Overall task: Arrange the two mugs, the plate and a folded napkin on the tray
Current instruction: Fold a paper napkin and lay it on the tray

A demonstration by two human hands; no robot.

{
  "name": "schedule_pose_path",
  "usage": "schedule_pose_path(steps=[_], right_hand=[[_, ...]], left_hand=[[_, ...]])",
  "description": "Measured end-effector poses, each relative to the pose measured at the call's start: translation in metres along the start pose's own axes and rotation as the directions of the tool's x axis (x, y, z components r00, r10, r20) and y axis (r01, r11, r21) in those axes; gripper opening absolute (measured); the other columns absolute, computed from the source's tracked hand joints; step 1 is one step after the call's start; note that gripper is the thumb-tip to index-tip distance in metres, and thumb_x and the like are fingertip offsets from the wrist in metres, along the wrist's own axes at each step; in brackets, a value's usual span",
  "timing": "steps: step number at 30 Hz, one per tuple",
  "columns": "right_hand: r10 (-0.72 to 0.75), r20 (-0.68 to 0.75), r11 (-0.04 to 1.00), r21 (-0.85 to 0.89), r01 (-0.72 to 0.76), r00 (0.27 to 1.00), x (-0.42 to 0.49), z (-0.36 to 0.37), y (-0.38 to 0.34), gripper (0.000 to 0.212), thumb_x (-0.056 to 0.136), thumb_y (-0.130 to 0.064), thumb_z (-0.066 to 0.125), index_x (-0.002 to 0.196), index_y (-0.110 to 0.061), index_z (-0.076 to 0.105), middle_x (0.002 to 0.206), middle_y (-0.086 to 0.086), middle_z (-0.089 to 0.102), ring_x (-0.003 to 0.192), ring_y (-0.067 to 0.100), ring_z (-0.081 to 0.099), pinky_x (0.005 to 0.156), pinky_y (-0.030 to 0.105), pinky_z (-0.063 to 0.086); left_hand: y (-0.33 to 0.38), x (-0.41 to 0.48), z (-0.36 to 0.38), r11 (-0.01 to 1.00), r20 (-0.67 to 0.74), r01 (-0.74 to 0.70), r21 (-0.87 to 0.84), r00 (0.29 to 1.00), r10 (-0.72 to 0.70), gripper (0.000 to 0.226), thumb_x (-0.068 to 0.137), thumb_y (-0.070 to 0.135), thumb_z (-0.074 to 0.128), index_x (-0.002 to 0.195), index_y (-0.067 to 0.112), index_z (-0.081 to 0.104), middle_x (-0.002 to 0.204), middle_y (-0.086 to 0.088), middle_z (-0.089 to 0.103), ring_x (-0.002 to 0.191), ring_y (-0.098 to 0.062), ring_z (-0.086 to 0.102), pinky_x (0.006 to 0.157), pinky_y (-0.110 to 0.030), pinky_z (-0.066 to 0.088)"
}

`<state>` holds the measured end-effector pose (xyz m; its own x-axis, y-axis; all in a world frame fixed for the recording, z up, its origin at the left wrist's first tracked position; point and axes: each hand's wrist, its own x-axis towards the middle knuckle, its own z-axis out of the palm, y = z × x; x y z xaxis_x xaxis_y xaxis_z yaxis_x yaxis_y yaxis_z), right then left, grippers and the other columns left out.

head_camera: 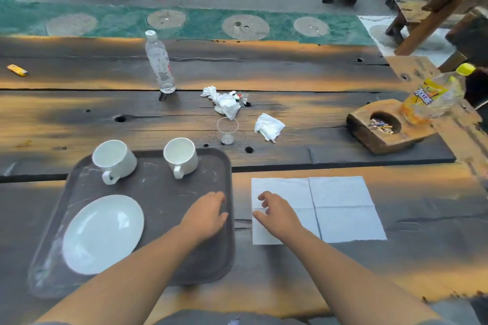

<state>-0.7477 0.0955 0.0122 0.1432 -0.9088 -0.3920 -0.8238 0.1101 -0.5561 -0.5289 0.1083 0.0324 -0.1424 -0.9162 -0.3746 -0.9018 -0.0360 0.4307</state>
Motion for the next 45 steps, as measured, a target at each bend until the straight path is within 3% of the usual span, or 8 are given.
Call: schedule_pose_path(steps=[6,10,13,21,27,37,45], right_hand=[[0.026,0.021,0.999,-0.037,-0.025,0.999,-0.007,-0.034,0.059,0.042,0.095,-0.038,0.064,0.132,-0.024,0.053,0.125,-0.004,0.06,0.099,0.008,0.054,0.087,0.028,0.047],[0.029,0.031,0.992,-0.121,-0.025,0.999,-0.006,-0.053,0.088,0.041,0.096,-0.034,0.063,0.134,-0.022,0.052,0.129,-0.002,0.059,0.112,0.016,0.061,0.092,0.033,0.05],[0.049,0.017,0.99,-0.136,-0.046,0.999,-0.005,-0.06,0.104,0.043,0.096,-0.032,0.064,0.135,-0.021,0.052,0.131,-0.002,0.054,0.112,0.019,0.06,0.093,0.034,0.05],[-0.043,0.031,0.969,-0.242,0.049,0.999,0.007,-0.059,0.119,0.043,0.095,-0.029,0.064,0.136,-0.02,0.052,0.134,-0.002,0.049,0.122,0.019,0.052,0.095,0.031,0.049],[-0.131,0.012,0.927,-0.353,0.126,0.991,0.013,-0.06,0.123,0.04,0.089,-0.025,0.067,0.127,-0.017,0.059,0.127,0.002,0.056,0.111,0.025,0.054,0.094,0.035,0.047],[-0.117,-0.002,0.936,-0.336,0.11,0.993,0.011,-0.056,0.124,0.033,0.092,-0.025,0.066,0.124,-0.018,0.061,0.119,0.002,0.056,0.105,0.025,0.053,0.092,0.036,0.045],[-0.126,-0.005,0.935,-0.334,0.117,0.992,0.009,-0.053,0.125,0.012,0.092,-0.019,0.062,0.103,-0.014,0.063,0.105,0.002,0.057,0.095,0.024,0.052,0.083,0.034,0.044]], left_hand=[[0.042,0.021,0.021,0.999,0.002,-0.03,-0.042,1.0,0.03,0.037,0.096,0.027,0.061,0.13,0.016,0.056,0.127,-0.001,0.059,0.112,-0.02,0.06,0.094,-0.032,0.049],[0.055,0.033,0.032,0.997,0.024,-0.074,-0.017,0.997,0.074,0.033,0.095,0.026,0.06,0.126,0.015,0.059,0.127,-0.003,0.062,0.113,-0.021,0.059,0.093,-0.03,0.047],[0.061,0.039,0.039,0.996,0.036,-0.091,-0.006,0.995,0.091,0.037,0.097,0.024,0.059,0.132,0.015,0.058,0.13,-0.002,0.059,0.118,-0.02,0.056,0.099,-0.03,0.047],[0.07,0.051,0.053,0.968,0.094,-0.143,0.207,0.988,0.126,0.036,0.098,0.031,0.053,0.13,0.015,0.053,0.132,-0.002,0.051,0.119,-0.023,0.05,0.097,-0.034,0.044],[0.072,0.052,0.06,0.965,0.061,-0.135,0.226,0.99,0.125,0.046,0.095,0.036,0.057,0.135,0.017,0.048,0.143,-0.004,0.038,0.124,-0.024,0.044,0.1,-0.035,0.044],[0.073,0.053,0.067,0.942,0.019,-0.126,0.312,0.992,0.126,0.037,0.098,0.035,0.052,0.131,0.021,0.048,0.137,-0.001,0.04,0.122,-0.023,0.04,0.095,-0.035,0.037],[0.073,0.051,0.071,0.941,-0.001,-0.112,0.32,0.993,0.119,0.029,0.1,0.034,0.049,0.125,0.021,0.053,0.131,0.001,0.044,0.12,-0.022,0.042,0.098,-0.034,0.036]])
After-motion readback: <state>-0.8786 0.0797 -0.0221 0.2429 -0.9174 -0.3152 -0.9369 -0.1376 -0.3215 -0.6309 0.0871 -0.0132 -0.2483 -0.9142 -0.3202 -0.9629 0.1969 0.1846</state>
